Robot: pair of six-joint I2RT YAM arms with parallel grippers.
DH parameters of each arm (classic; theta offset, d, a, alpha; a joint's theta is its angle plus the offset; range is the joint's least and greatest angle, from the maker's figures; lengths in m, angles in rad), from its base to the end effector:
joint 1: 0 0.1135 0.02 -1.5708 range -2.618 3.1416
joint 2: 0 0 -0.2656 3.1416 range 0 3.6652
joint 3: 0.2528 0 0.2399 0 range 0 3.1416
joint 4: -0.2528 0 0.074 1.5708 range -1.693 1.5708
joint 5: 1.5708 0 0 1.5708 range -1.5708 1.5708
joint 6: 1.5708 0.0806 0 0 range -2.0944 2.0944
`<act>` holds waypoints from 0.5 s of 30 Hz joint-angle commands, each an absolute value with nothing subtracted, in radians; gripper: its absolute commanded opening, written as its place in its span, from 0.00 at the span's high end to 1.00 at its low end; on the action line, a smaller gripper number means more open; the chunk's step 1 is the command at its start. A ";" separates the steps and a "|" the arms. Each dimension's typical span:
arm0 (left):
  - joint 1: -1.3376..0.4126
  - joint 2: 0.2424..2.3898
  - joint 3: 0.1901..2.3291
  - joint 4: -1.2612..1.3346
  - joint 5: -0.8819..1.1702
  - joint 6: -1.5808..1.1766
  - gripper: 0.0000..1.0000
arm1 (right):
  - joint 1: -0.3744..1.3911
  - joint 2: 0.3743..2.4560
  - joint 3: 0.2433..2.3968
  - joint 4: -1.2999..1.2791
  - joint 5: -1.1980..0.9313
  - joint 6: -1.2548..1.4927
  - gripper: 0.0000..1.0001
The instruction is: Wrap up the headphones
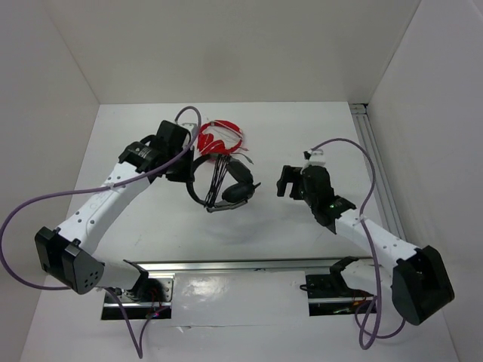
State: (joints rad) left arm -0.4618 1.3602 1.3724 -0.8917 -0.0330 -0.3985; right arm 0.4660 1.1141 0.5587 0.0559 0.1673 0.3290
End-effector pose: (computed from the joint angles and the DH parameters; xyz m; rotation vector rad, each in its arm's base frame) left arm 0.2649 -0.1289 0.3170 0.0638 2.4786 -0.3351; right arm 0.2442 0.1078 0.2069 -0.0390 2.0775 0.3164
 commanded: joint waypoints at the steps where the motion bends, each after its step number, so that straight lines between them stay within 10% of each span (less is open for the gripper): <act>1: -0.459 1.355 1.364 -0.790 -0.095 -0.497 1.00 | 0.459 1.023 0.598 -0.153 0.365 0.530 0.00; 15: -0.572 1.949 1.744 -0.676 -0.181 -0.548 1.00 | 0.468 0.646 0.723 -0.501 0.232 0.606 0.00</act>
